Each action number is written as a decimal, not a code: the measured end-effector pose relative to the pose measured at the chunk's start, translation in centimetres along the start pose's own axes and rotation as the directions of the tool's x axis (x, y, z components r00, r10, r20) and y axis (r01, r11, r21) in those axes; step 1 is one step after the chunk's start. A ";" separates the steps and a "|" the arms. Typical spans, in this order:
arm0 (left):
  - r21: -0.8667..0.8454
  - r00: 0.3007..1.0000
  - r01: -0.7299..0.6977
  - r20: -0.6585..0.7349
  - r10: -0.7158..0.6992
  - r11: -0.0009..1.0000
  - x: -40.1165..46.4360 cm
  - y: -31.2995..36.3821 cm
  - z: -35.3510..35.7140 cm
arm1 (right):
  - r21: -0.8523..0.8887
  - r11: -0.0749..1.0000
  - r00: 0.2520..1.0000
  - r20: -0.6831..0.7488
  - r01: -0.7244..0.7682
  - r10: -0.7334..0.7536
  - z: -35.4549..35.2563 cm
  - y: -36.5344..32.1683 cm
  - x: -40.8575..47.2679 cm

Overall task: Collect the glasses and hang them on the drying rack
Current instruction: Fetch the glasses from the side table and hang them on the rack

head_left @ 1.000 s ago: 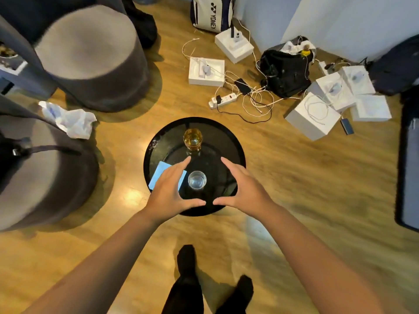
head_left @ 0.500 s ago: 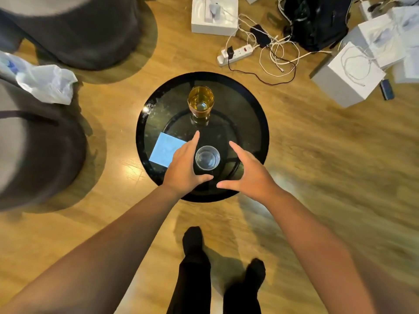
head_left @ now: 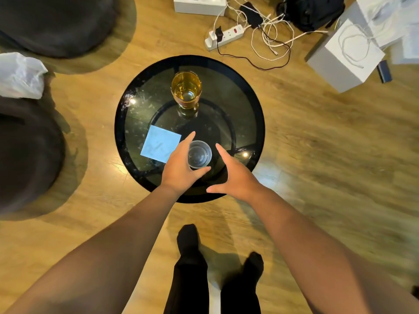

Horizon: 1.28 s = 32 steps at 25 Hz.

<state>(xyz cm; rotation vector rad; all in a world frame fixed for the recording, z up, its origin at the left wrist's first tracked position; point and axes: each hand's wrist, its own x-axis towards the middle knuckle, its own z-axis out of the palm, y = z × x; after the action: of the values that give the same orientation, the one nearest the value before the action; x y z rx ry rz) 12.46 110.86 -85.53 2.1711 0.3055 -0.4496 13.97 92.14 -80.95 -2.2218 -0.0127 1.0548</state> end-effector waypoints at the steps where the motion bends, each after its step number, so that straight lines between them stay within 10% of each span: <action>1: 0.006 1.000 0.001 -0.008 -0.001 1.000 0.2 0.3 0.2 | -0.006 1.000 1.000 -0.004 0.000 0.000 -0.1 0.0 0.1; 13: 0.119 0.951 -0.298 -0.056 0.306 0.947 -1.2 12.0 -4.5 | 0.338 0.930 0.955 -0.293 0.146 -0.043 -4.6 -2.1 -2.6; 20: 0.249 0.839 -0.533 0.028 0.544 0.809 -3.0 26.3 -10.8 | 0.429 0.850 0.836 -0.548 0.305 -0.024 -13.1 -8.6 -10.0; 32: -0.021 0.616 -0.777 0.185 0.766 0.630 -13.7 50.7 -17.3 | 0.318 0.797 0.494 -0.869 0.513 0.029 -30.4 -15.3 -34.1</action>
<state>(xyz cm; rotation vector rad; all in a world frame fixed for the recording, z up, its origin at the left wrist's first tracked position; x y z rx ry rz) 22.59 94.19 -33.78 2.0587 -0.7609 -0.1373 15.99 77.35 -35.15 -1.8617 0.3390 -0.2982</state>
